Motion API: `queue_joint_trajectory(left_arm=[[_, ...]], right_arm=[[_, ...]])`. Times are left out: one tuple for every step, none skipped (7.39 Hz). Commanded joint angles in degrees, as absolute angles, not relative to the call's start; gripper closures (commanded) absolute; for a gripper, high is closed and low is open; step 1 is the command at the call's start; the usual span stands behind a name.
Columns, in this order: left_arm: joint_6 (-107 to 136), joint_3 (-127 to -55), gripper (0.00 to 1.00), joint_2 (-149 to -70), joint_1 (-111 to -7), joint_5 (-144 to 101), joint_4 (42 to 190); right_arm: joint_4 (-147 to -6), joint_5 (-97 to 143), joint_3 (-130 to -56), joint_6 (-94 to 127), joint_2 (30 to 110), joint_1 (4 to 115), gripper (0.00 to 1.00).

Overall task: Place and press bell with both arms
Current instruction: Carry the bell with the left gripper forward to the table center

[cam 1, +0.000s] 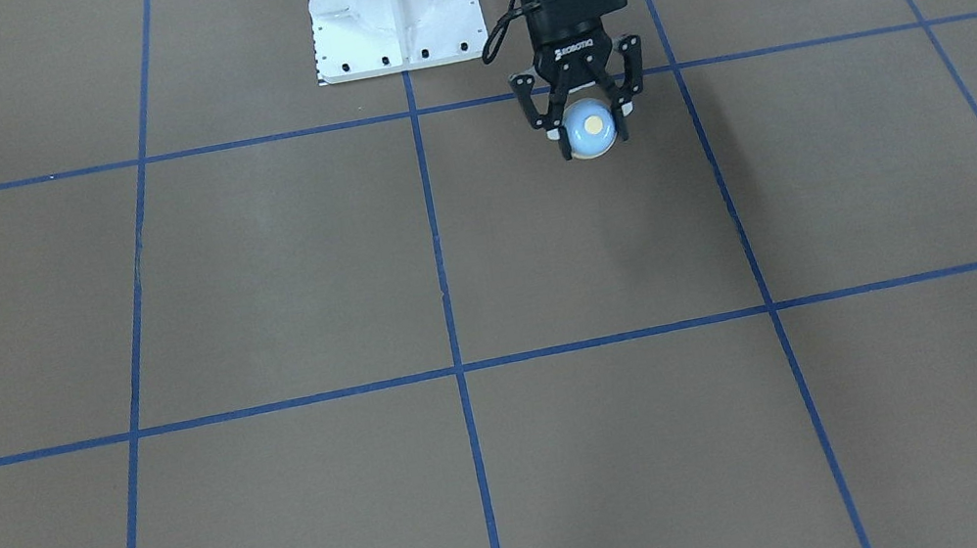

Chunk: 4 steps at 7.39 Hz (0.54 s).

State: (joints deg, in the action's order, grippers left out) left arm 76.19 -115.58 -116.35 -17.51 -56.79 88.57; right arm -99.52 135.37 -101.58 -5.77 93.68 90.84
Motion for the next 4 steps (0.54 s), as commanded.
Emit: queue_joint_trajectory(left_arm=[[68.4,-104.1,1.0,-118.7,-19.0,-55.9,109.4],[63.3,-99.2,1.0,-122.8,-19.3,-56.3,116.0],[60.6,-92.6,1.0,-126.6,-19.6,-56.5,122.6],[60.5,-84.8,1.0,-129.9,-19.9,-56.7,128.5]], right_arm=[[-99.4,136.0,-102.1,-5.8,93.6,90.8,0.0],[-99.4,137.3,-102.2,-5.6,93.6,90.8,0.0],[-99.4,137.9,-102.4,-5.6,93.6,90.8,0.0],[-99.4,138.1,-102.6,-5.6,93.6,90.8,0.0]])
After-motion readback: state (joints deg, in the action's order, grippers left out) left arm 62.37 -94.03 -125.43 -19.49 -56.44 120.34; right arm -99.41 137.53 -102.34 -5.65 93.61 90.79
